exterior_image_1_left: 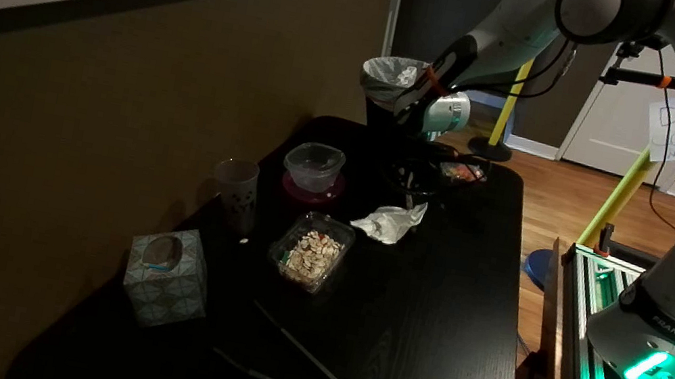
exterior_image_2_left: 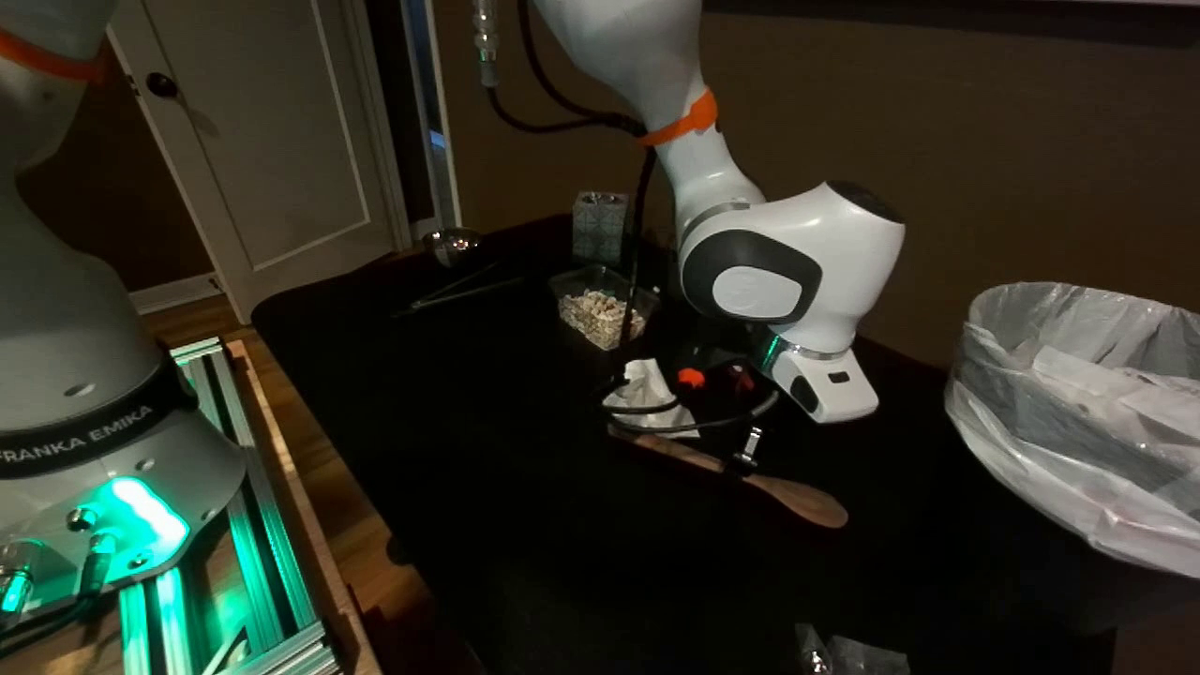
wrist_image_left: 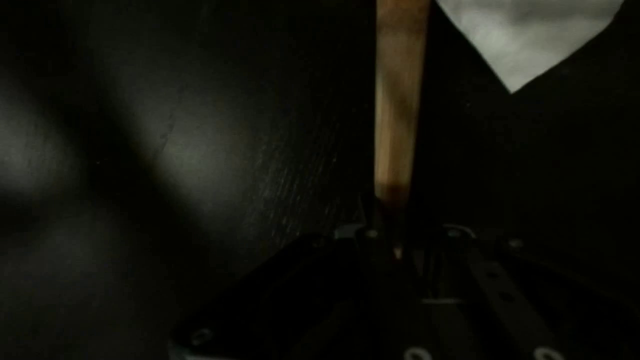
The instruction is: Put the wooden spoon inside the container
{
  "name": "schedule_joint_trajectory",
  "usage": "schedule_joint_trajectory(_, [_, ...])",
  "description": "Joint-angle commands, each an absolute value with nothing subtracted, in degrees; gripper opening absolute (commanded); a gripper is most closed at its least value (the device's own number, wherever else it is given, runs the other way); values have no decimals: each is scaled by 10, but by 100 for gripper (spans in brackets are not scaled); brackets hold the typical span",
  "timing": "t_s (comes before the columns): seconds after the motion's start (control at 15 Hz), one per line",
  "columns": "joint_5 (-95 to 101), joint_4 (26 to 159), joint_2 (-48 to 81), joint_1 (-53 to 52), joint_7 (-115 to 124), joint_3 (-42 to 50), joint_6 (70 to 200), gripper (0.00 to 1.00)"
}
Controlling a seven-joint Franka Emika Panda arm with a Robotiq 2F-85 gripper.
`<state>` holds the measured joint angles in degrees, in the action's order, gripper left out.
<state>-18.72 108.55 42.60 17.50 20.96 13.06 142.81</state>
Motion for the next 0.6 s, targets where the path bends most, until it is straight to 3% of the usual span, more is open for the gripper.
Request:
schedule_joint_trajectory(0.0, [-165,1052,400,202,159,137,1322,4])
schedule_joint_trajectory(0.53, [-111,1050,343,226,-38,125,1137,4])
